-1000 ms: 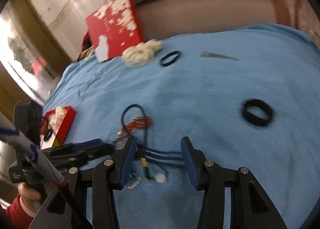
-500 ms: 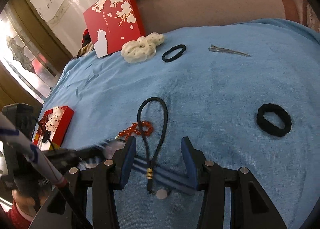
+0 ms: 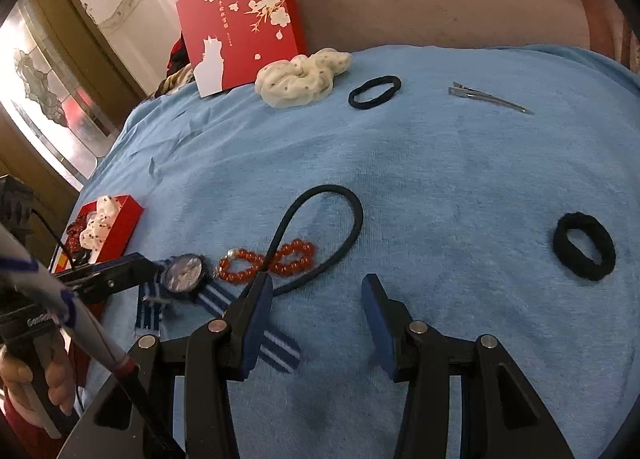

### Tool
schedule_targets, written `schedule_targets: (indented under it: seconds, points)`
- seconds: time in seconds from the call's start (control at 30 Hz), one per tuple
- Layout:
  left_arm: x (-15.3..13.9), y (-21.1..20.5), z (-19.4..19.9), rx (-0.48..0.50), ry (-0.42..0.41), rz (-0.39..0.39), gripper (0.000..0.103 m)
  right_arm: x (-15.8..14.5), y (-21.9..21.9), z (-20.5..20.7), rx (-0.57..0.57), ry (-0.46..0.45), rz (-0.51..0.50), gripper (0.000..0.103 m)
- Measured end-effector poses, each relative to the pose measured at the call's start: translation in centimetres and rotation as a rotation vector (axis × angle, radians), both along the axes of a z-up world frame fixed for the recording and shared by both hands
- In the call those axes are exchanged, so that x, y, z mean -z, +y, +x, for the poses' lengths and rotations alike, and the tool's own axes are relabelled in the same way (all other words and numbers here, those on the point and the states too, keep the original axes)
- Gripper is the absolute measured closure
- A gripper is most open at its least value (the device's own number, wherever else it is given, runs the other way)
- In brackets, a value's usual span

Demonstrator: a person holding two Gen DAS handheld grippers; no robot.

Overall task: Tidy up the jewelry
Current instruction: 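Grasp the blue striped watch strap with the left tool, then carry the watch into the tray with left tool while right tool carries black cord necklace there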

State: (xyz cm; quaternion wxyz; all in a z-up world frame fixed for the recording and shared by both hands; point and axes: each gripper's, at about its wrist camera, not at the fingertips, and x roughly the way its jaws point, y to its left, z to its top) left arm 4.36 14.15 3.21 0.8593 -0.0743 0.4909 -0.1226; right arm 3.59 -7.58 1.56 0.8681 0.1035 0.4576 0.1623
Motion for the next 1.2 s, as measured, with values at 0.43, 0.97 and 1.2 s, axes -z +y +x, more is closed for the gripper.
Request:
schedule_targets:
  seconds: [0.43, 0.97, 1.2]
  points:
    - [1.6, -2.2, 0.6, 0.09, 0.027, 0.018, 0.062, 0.7, 0.7, 3.9, 0.046, -0.036, -0.101, 0.071]
    - [-7.7, 3.9, -4.2, 0.044, -0.2, -0.211, 0.092, -8.6, 1.5, -2.0, 0.087, -0.345, -0.16, 0.098]
    - [-12.3, 12.0, -8.1, -0.072, -0.356, -0.263, 0.092, -12.4, 5.9, -6.1, 0.016, -0.413, -0.089, 0.098]
